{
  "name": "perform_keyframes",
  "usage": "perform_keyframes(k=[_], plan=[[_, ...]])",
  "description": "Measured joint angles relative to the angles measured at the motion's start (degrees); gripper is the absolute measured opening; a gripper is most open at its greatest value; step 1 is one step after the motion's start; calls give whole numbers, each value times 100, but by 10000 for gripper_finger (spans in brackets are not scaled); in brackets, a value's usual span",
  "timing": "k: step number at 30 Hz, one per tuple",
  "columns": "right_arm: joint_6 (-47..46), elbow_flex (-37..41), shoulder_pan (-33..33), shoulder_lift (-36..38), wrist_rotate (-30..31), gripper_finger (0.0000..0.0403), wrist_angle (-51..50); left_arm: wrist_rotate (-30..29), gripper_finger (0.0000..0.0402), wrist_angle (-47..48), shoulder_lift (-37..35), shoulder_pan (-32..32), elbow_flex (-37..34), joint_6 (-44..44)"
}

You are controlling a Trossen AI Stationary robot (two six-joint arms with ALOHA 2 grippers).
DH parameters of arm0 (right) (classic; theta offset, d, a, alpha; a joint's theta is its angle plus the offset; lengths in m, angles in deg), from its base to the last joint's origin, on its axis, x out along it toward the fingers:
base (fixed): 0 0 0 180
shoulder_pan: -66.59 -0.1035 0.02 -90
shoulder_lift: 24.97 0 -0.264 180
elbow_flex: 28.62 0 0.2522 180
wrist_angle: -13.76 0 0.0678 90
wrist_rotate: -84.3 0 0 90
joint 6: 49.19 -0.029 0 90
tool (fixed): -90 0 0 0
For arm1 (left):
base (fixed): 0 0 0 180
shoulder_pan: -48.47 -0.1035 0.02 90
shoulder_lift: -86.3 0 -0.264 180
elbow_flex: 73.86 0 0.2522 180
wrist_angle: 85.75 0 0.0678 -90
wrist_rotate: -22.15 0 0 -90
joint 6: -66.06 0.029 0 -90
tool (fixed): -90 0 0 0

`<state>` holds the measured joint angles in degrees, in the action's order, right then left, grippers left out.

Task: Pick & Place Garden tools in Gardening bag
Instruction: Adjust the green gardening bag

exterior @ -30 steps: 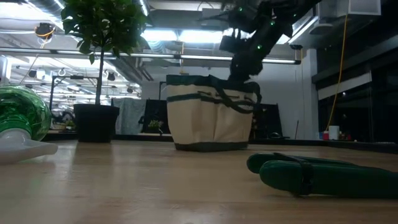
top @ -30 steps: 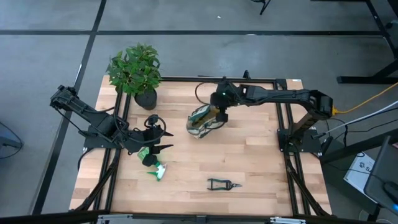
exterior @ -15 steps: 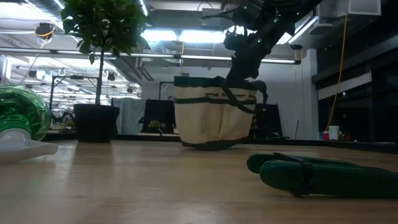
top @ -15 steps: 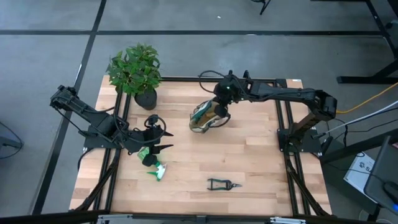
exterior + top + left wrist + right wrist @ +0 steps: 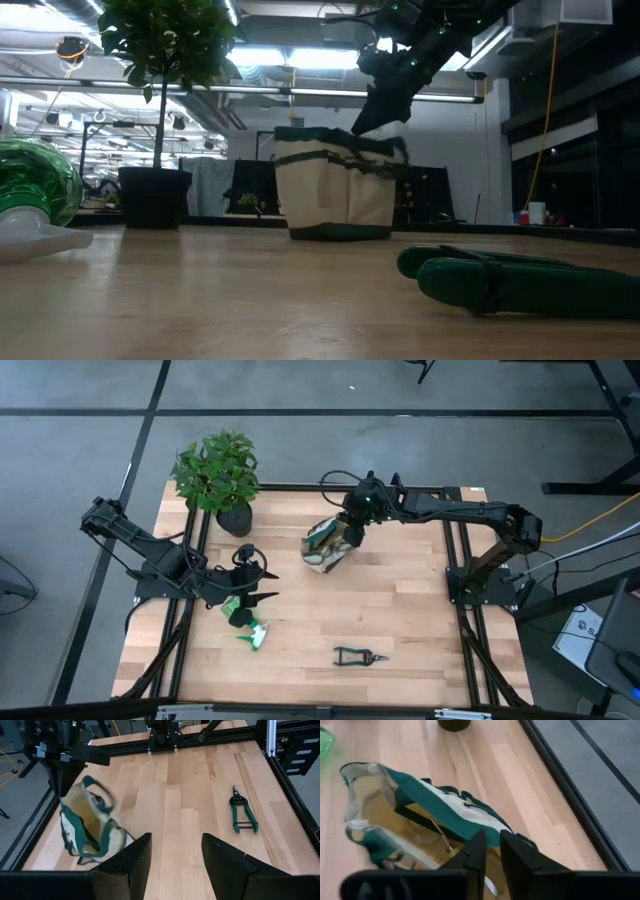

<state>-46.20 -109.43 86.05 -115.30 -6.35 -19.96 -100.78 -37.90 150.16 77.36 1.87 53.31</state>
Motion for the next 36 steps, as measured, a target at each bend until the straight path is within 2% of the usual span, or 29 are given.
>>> perform_keyframes(k=[8,13,20,28,31,36], plan=[[-125,0,4,9,-5,133,277,0,169,2,0,-1,0,0],[-218,-66,-37,208,-496,169,151,0,169,2,0,-1,0,0],[-178,-94,-265,601,-1278,171,75,-1,169,1,0,-1,0,0],[965,-94,-660,549,-1310,170,-61,0,169,1,0,2,0,0],[1561,-98,-734,516,-896,170,-7,0,169,2,0,2,0,0],[1691,-96,-835,472,754,170,-8,0,169,1,0,1,0,0]])
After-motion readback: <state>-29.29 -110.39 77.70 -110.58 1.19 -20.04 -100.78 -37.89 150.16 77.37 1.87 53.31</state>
